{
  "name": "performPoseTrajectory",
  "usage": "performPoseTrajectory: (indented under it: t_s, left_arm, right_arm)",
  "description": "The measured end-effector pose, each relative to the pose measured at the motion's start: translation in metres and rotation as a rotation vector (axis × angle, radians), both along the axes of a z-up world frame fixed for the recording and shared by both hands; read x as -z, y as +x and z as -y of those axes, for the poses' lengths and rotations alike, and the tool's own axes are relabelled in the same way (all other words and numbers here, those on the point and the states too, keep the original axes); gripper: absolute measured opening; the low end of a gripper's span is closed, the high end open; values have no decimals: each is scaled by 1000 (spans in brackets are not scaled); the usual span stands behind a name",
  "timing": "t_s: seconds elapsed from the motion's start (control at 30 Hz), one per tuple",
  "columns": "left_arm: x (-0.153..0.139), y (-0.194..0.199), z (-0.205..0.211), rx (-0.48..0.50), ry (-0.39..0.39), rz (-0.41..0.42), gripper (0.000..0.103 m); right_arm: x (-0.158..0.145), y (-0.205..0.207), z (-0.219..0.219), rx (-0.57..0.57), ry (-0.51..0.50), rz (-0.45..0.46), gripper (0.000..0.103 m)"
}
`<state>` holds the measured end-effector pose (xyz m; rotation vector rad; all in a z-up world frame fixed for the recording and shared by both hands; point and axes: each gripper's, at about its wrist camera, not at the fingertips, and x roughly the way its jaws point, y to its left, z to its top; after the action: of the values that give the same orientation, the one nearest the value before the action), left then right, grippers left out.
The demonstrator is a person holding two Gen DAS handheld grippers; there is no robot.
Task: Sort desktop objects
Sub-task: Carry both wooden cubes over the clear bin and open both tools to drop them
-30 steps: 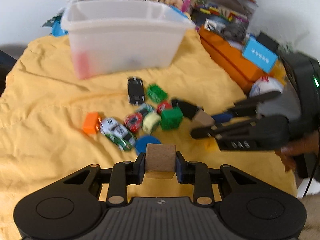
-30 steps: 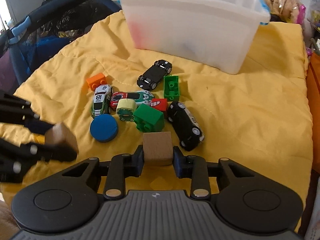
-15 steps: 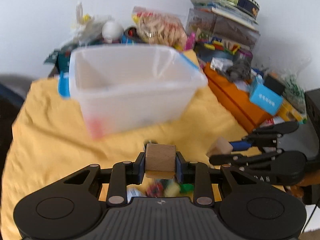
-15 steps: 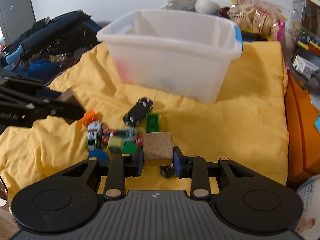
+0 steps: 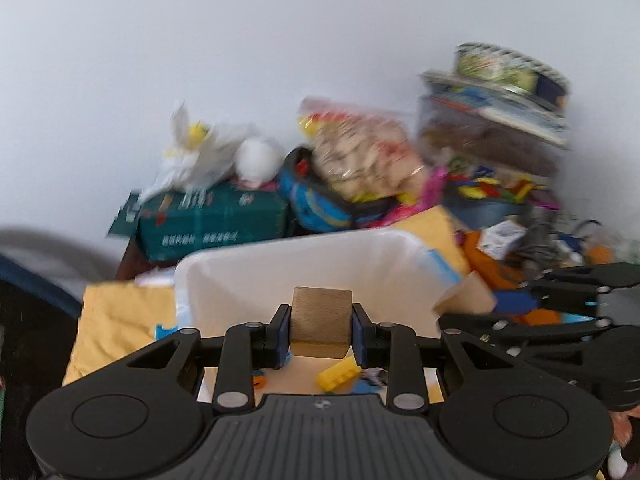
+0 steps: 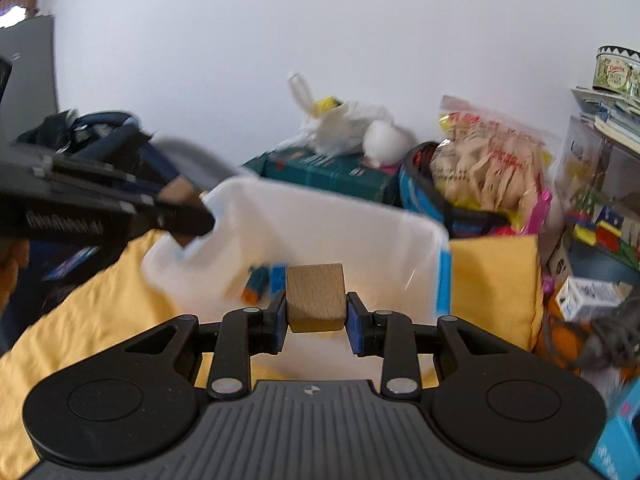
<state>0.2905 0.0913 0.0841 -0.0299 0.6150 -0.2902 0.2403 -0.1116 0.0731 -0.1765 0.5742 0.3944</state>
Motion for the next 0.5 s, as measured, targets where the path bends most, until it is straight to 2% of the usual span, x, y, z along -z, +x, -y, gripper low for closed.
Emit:
performPoseTrajectory:
  t_s: [0.07,0.17,0.2,0.23,0.3,0.37,0.5]
  left_arm:
    - [14,13,-2,-28,22,-34,34]
    - [27,14,-6,-44,21,-71,48]
    - [27,8,-11,-56,5,-60,55]
    - [25,-1,-14,-57,-17,-41,61]
    - [18,-18,-19,-53,-32,-5,63]
    - [12,-41,-22,-55,-37,33,65]
    - [11,-84,-20,-47,-46,53,68]
  right_arm:
    - [2,15,-3,26,18,-9,33]
    - [14,34,-9,67,9,-30,35]
    - [20,39,-13,70,-1,-47,37]
    - [26,43,-16,66,-13,-62,44]
    - [32,42,-18,60,-31,-75,46]
    - [29,31,-16,36,-21,-48,48]
    - [20,1,-11,-3,0,-3,54]
